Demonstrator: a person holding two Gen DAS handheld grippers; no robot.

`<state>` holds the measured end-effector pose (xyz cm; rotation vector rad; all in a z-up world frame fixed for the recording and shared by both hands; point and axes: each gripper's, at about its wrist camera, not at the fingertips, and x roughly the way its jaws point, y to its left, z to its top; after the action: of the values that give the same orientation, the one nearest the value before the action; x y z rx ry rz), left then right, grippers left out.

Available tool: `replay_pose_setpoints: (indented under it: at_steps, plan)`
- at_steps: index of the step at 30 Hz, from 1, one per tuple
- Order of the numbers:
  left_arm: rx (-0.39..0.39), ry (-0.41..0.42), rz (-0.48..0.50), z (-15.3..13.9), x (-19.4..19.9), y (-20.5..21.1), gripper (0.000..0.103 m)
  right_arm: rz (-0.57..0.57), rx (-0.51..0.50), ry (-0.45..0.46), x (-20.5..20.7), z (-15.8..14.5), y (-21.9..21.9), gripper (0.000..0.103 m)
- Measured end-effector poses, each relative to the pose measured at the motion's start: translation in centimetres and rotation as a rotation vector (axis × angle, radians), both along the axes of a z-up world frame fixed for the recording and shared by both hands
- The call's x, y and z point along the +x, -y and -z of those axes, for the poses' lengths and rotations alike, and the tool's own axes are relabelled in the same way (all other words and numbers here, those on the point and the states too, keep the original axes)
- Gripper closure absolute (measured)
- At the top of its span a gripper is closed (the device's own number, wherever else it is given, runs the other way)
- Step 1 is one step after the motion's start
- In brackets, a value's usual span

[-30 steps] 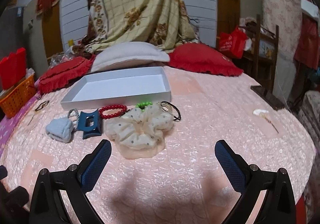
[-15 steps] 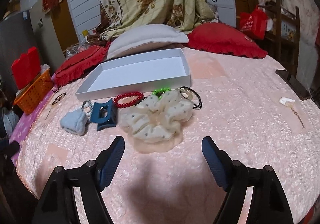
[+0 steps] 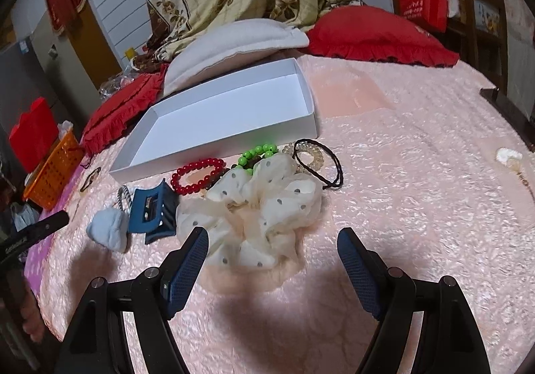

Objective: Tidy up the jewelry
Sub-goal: 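Move both tools toward the scrunchies beside the white box, then grasp the light-blue scrunchie with the left tool while the right tool grasps the cream scrunchie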

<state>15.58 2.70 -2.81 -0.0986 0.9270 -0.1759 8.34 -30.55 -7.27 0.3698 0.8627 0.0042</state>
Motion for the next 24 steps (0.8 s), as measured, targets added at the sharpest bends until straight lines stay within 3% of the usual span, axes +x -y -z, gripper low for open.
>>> replay_pose_setpoints:
  at_steps: [5, 8, 9, 10, 11, 13, 14, 16, 18, 24]
  plan:
    - [-0.071, -0.115, 0.031, 2.5, 2.4, 0.3, 0.027, 0.012, 0.026, -0.025, 1.0, 0.8, -0.1, 0.025]
    - [-0.099, -0.147, 0.039, 3.4, 2.9, 0.5, 0.027, 0.018, 0.029, -0.025, 1.4, 1.1, -0.3, 0.025]
    - [-0.100, -0.150, 0.040, 3.6, 2.8, 0.6, 0.031, 0.020, 0.024, -0.026, 1.6, 1.1, -0.4, 0.025]
    - [-0.100, -0.148, 0.046, 3.7, 2.5, 0.8, 0.041, 0.021, 0.021, -0.027, 1.7, 1.2, -0.5, 0.028]
    - [-0.104, -0.152, 0.060, 3.9, 2.3, 1.0, 0.068, 0.019, 0.018, -0.030, 1.8, 1.3, -0.6, 0.032]
    - [-0.102, -0.149, 0.062, 3.8, 1.8, 1.4, 0.076, 0.017, 0.019, -0.043, 2.1, 1.6, -0.8, 0.053]
    - [-0.096, -0.142, 0.060, 3.6, 1.6, 1.4, 0.084, 0.016, 0.023, -0.046, 2.2, 1.7, -0.8, 0.059]
    - [-0.114, -0.146, 0.067, 3.0, 0.9, 1.4, 0.085, 0.010, 0.036, -0.047, 2.1, 1.9, -0.9, 0.076]
    - [-0.152, -0.151, 0.073, 2.4, 0.2, 1.0, 0.086, 0.001, 0.044, -0.042, 1.8, 1.8, -0.9, 0.083]
    - [-0.204, -0.094, 0.086, -0.8, -3.0, 0.0, 0.086, -0.028, 0.047, 0.012, 0.1, 0.0, -1.2, 0.089]
